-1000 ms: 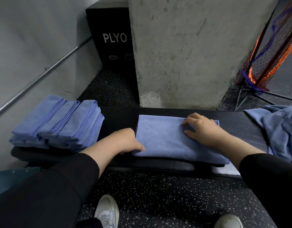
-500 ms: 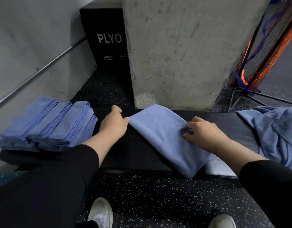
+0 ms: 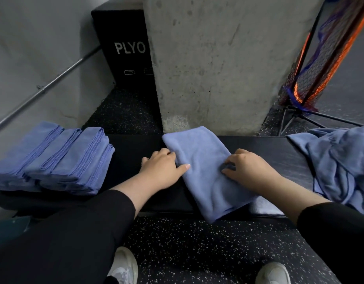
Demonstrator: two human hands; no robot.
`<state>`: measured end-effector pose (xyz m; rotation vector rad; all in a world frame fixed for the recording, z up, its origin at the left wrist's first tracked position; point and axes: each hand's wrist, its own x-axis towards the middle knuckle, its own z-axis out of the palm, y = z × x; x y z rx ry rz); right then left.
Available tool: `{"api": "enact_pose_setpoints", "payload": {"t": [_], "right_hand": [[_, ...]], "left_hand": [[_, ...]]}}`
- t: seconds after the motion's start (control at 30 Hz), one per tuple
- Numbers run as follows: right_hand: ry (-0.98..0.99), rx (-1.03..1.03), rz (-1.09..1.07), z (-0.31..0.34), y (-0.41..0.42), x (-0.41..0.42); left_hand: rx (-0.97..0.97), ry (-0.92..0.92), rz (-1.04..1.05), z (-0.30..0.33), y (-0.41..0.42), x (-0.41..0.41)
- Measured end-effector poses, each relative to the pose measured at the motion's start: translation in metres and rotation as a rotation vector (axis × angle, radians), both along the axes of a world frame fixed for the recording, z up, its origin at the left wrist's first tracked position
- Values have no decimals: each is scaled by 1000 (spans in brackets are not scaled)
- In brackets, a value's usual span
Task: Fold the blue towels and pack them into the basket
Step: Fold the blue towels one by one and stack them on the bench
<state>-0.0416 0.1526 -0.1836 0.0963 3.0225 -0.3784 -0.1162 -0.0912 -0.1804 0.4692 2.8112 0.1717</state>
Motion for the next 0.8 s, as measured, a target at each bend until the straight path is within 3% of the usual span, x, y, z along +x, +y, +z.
{"api": "enact_pose_setpoints", "payload": {"t": [0.2,0.37,0.43,0.53,0.6,0.8], "right_hand": [[35,-115,103,1,-2,23],[81,-48,226,-9,0,34],[187,-9,285,-11,-3,37],[214,-88,415,-19,-4,43],[169,-126,463,-24,0,48],[59,-88,518,-25,15,65]], "left_hand": [[132,-20,57,-3,13,-16],[82,344,44,-7,6,-19],[171,279,-101,-2,5,-14],[34,48,-352,-8,-5,0],[-38,-16,-389,-17,-15,2],[-105,50,-359,-22,-12,-13]]}}
